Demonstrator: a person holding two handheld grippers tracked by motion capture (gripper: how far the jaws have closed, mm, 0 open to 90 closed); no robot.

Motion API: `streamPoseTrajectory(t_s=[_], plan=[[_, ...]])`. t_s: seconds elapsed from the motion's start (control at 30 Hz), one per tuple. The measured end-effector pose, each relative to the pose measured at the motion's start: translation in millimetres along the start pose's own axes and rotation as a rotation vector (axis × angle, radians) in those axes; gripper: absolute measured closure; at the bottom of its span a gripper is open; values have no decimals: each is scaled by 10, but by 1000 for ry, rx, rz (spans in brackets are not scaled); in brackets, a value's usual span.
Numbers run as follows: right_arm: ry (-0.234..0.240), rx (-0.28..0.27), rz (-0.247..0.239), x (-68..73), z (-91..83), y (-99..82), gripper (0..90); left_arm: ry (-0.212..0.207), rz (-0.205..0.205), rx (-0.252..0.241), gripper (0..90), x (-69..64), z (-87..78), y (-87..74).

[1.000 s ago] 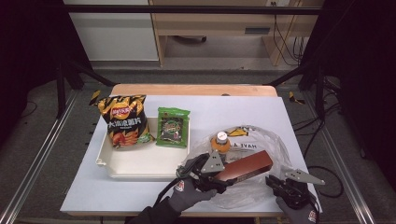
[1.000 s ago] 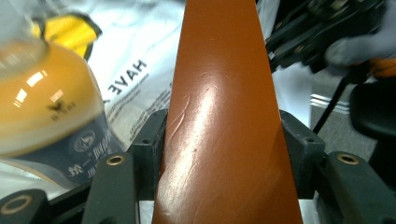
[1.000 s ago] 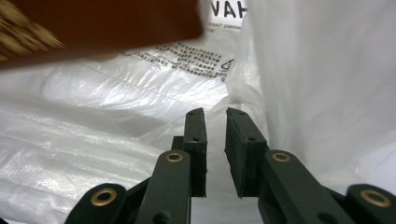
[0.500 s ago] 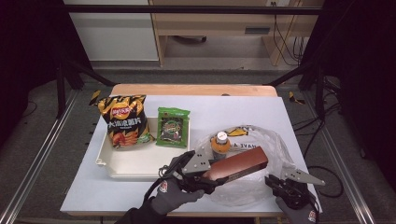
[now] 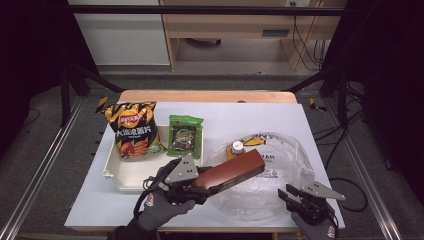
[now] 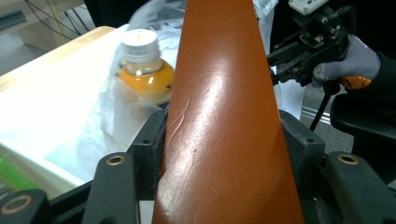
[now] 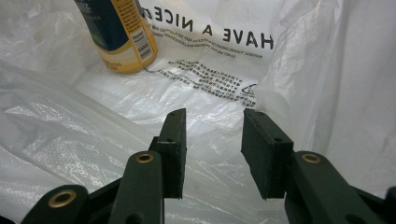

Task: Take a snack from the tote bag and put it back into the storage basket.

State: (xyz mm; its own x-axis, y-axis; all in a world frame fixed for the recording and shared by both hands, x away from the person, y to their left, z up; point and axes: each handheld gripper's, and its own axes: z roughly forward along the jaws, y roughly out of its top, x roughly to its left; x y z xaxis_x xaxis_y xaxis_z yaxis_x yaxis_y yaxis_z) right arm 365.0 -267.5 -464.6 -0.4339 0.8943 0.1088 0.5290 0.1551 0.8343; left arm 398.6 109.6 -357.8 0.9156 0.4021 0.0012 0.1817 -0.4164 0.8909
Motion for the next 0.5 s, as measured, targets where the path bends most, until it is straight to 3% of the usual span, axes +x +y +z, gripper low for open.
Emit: streamPoseTrajectory(t_s=[0.5], plan=[[-7, 4, -6, 8, 17, 0, 596, 57, -35, -33, 429, 222, -410, -43]])
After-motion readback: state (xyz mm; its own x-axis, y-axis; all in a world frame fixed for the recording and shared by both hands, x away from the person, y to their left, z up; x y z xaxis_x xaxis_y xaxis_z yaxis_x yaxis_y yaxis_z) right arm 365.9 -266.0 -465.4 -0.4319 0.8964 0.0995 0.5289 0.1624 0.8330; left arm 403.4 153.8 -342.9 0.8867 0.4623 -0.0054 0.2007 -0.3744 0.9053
